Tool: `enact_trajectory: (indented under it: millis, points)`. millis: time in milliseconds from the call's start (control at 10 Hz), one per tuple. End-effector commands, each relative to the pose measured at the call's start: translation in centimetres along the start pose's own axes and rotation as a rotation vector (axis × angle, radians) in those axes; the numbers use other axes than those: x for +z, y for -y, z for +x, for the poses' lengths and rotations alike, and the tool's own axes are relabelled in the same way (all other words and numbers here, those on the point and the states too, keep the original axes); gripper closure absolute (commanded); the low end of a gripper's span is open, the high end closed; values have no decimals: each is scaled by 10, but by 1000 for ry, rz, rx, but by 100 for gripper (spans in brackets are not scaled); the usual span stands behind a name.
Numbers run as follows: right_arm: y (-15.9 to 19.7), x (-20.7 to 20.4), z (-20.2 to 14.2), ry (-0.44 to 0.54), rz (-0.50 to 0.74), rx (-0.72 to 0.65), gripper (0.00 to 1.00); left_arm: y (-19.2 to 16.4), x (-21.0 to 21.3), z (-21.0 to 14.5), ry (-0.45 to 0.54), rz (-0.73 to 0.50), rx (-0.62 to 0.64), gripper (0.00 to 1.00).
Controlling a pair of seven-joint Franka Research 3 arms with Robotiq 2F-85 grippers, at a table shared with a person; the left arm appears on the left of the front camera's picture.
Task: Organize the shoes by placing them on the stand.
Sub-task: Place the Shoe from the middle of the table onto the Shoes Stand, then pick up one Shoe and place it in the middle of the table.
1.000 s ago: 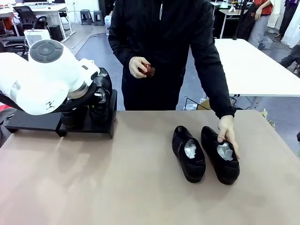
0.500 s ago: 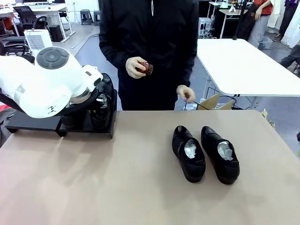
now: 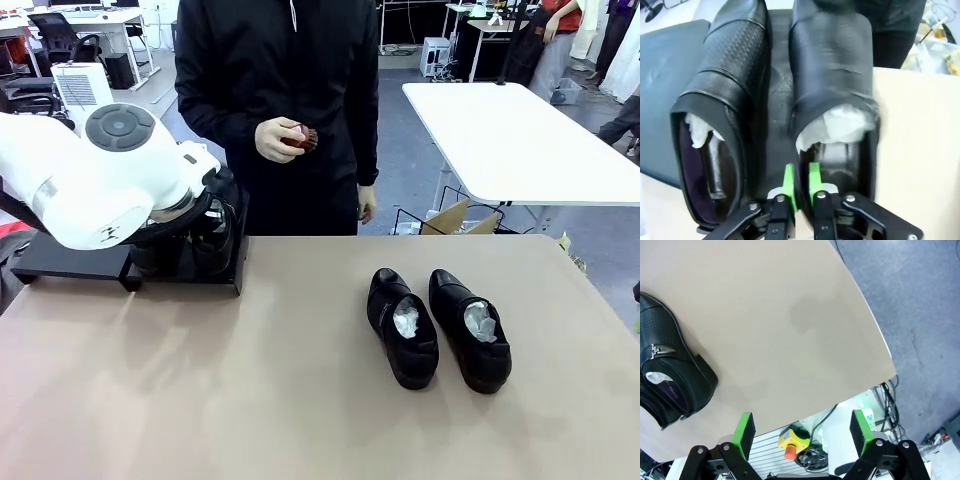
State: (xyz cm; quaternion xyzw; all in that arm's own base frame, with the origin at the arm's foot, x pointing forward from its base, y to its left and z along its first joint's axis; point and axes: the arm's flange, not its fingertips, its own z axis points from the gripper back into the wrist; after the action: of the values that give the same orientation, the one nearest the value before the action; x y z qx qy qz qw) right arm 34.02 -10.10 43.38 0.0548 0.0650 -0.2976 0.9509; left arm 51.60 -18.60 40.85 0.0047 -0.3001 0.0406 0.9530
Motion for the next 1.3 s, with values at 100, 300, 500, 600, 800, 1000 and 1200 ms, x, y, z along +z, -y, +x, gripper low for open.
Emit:
enact_trajectory:
  millis: [100, 300, 500, 600, 800, 1000, 1200]
  points:
    - [-2, 1, -1, 3, 2, 8, 0, 8, -2, 6, 67, 33, 14, 23]
    - [-2, 1, -1, 3, 2, 8, 0, 10, 13, 9, 98, 16, -4, 3]
    - [-2, 1, -1, 3, 2, 8, 0, 7, 32, 7, 93, 4, -6, 3]
    - [-2, 1, -1, 3, 2, 8, 0, 6, 41, 7, 74, 10, 3, 3]
    - [-2, 1, -1, 3, 2, 8, 0, 11, 29, 13, 85, 0, -12, 3]
    - [-2, 1, -1, 3, 2, 8, 0, 11, 29, 13, 85, 0, -12, 3]
    - [-2, 1, -1, 3, 2, 8, 0, 11, 29, 13, 85, 0, -12, 3]
